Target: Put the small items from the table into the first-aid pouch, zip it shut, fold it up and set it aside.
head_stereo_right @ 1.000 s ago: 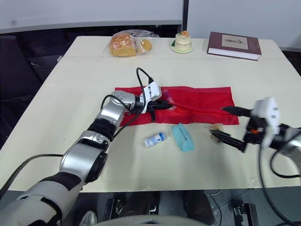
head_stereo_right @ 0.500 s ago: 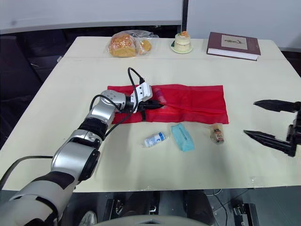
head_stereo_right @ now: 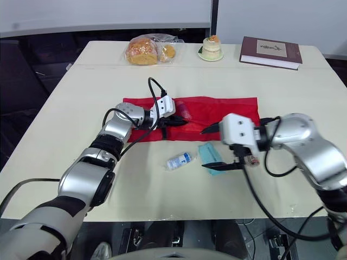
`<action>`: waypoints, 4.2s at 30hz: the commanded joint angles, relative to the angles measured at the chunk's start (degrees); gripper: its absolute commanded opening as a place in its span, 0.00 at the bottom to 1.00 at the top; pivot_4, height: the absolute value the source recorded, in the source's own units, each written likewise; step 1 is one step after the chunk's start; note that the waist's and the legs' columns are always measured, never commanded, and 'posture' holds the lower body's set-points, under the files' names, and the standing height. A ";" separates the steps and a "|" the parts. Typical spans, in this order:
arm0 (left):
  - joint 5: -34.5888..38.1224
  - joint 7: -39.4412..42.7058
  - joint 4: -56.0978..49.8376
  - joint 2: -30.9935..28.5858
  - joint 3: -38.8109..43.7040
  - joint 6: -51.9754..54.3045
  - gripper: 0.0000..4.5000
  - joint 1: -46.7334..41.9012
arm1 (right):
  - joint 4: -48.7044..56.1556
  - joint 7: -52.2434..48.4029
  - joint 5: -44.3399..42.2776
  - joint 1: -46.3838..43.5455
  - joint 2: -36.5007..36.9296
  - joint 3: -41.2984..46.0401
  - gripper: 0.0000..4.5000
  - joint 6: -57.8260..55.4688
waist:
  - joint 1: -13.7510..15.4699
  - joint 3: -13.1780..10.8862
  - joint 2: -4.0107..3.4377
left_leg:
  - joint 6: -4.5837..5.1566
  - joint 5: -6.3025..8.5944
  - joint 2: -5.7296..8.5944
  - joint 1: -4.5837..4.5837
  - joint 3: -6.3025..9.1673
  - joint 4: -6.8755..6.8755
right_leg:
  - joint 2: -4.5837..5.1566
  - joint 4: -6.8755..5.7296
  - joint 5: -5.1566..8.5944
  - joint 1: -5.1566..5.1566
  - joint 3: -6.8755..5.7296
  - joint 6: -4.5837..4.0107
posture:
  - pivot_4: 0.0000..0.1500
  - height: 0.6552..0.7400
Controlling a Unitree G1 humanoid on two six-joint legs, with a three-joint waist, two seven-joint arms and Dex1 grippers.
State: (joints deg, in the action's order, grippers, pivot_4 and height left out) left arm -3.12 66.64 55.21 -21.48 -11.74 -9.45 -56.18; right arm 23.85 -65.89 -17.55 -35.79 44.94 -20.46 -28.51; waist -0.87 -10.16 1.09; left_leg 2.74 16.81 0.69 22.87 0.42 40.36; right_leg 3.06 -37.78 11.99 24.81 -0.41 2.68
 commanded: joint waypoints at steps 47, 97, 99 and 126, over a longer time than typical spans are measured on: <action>1.86 -1.74 -2.87 6.38 0.84 2.20 0.00 -0.26 | -2.75 21.79 12.39 1.44 -15.05 11.99 0.00 -45.19 | 0.47 0.00 -0.01 | 0.01 0.01 0.06 0.06 0.15 -0.02 | 0.07 -0.14 -0.01 0.06 -0.08 -0.03 | 1.00 0.87; 2.67 -1.73 -11.06 8.35 -0.08 4.40 0.00 3.55 | -9.95 65.46 -13.10 -4.01 -51.28 46.39 0.00 -63.99 | 0.02 0.02 -0.07 | 0.02 0.01 0.06 0.06 0.15 -0.16 | 0.03 -0.14 0.00 0.11 -0.04 -0.03 | 1.00 0.87; 2.78 -1.92 -10.89 8.39 0.01 4.37 0.00 3.55 | -9.09 67.04 -16.57 -2.54 -50.37 45.50 0.00 -63.99 | 0.02 0.02 -0.07 | 0.02 0.01 0.05 0.05 0.15 -0.17 | 0.02 -0.15 0.00 0.12 -0.04 -0.03 | 1.00 0.87; 2.66 -2.62 -7.71 7.75 0.64 2.56 0.00 2.36 | -5.50 90.06 -46.24 6.42 -45.07 46.95 0.00 -63.99 | 0.03 0.01 -0.07 | 0.06 0.03 0.02 0.06 0.12 -0.18 | 0.01 -0.12 0.00 0.10 -0.02 -0.02 | 1.00 0.87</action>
State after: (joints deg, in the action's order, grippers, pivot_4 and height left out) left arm -0.97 64.10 47.89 -14.01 -11.65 -5.79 -52.36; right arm 15.97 21.51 -59.49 -29.68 -0.07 25.27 -92.14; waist -0.84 -10.15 1.02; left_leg 2.80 16.84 0.71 22.93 0.54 40.18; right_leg 3.07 -37.90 11.99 24.92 -0.43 2.66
